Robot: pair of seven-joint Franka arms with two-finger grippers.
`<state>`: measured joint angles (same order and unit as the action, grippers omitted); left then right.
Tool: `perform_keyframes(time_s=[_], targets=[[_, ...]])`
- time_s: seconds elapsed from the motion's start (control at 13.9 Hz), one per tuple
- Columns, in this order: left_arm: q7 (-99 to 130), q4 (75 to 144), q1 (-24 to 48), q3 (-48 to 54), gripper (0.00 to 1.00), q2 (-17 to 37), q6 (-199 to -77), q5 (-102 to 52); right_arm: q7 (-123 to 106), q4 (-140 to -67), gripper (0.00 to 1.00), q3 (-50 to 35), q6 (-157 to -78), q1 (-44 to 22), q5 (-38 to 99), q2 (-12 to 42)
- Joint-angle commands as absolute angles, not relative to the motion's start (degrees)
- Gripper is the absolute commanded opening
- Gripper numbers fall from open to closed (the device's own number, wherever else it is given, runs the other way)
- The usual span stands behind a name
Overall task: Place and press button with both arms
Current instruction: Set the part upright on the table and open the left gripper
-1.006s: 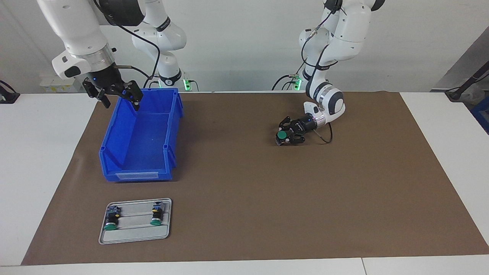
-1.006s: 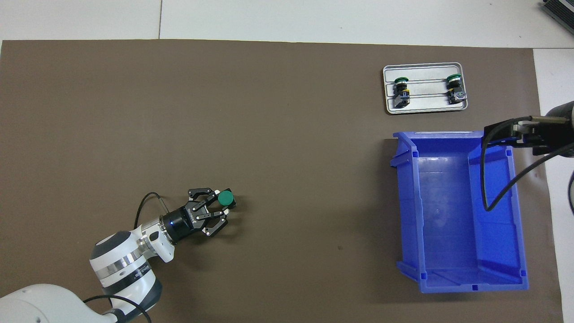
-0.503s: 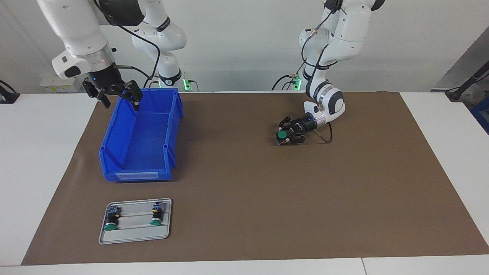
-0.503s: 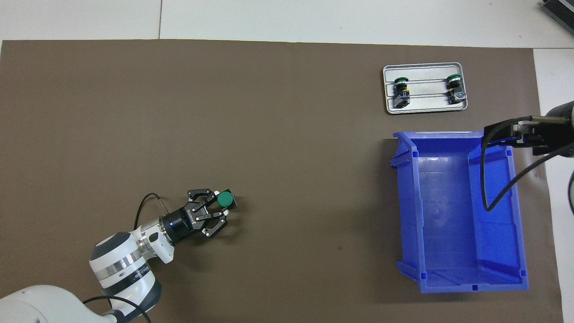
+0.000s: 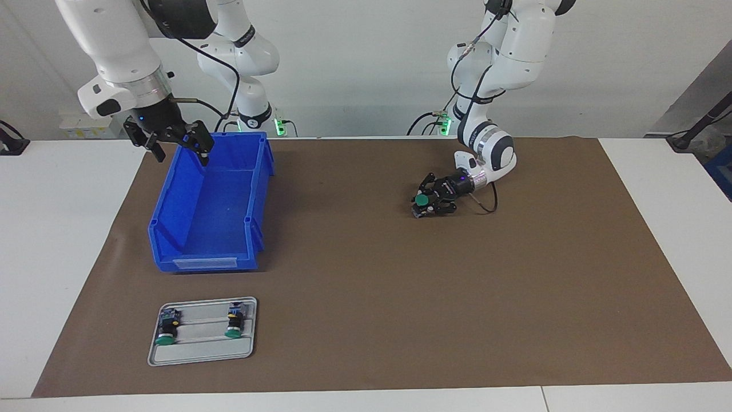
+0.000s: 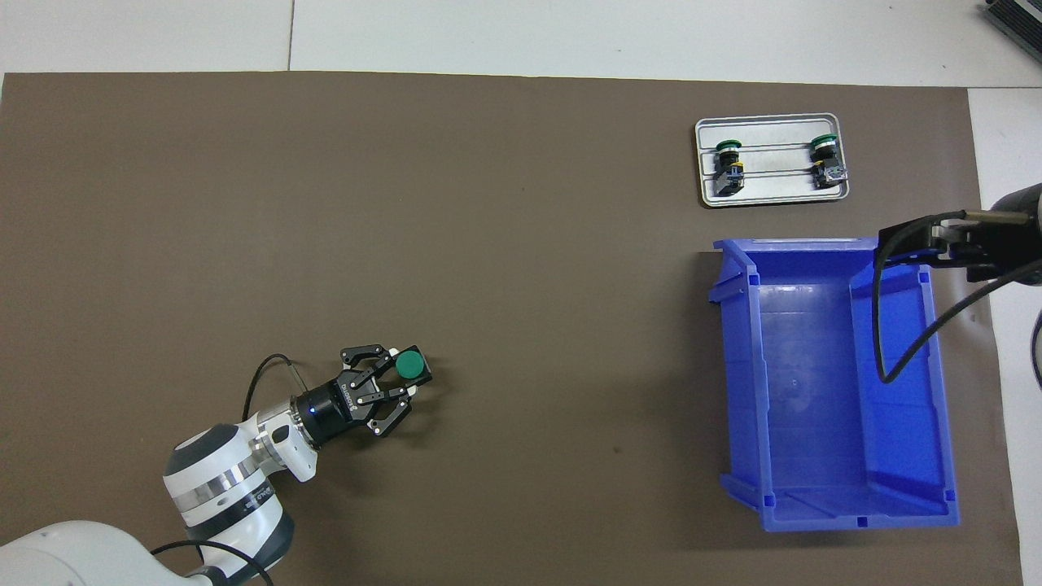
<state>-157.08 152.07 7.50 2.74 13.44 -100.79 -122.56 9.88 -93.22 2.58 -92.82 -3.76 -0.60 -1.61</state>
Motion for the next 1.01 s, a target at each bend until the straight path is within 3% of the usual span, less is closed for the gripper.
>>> perform_keyframes(time_s=[0.0, 0.43, 0.93], targets=[[-163.7, 154.6, 9.3, 2.1, 0.51, 14.2, -104.4, -123.0, 10.4, -94.7, 1.0, 2.4, -93.7, -3.7, -1.3, -2.9], [-163.7, 154.6, 9.4, 2.1, 0.76, 14.2, -104.7, -123.0, 10.4, -94.8, 1.0, 2.4, -93.7, -3.7, -1.3, -2.9], [-164.4, 155.0, 10.3, 2.2, 0.76, 14.0, -104.4, -123.0, 10.4, -94.8, 1.0, 2.4, -93.7, -3.7, -1.3, -2.9]])
